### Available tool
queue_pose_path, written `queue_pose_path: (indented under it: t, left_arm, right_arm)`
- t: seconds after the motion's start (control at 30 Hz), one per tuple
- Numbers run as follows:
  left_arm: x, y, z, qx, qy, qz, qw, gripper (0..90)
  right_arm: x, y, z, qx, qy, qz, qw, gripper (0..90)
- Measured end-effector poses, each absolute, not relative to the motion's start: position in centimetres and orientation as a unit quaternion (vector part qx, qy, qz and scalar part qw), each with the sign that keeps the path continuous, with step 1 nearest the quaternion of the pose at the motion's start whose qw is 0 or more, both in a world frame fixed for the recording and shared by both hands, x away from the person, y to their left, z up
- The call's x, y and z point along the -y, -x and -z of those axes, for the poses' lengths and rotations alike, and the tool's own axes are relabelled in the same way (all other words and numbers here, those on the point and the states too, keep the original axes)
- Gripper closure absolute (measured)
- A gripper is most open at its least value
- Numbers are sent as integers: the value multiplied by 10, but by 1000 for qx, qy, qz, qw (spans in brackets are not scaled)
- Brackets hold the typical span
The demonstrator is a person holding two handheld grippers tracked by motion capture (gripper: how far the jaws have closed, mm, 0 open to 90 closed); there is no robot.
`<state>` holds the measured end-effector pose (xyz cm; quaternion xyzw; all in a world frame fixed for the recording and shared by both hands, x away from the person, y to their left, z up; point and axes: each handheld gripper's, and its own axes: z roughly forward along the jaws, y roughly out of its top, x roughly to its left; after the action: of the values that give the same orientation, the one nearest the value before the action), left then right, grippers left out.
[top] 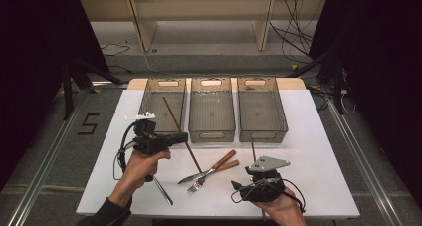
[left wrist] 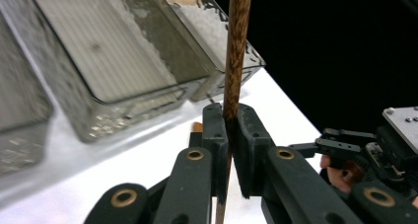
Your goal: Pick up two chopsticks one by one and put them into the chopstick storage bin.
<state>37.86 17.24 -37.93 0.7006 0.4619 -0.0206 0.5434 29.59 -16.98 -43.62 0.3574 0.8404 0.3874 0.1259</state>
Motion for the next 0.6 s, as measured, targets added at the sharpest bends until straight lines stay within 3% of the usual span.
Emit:
queue_pose_path:
  t: [0.6]
  left_arm:
    - [-214, -437, 338, -509, -676, -36, 531, 842]
  right_arm:
    - [189, -290, 445, -828, -375, -399, 123, 271]
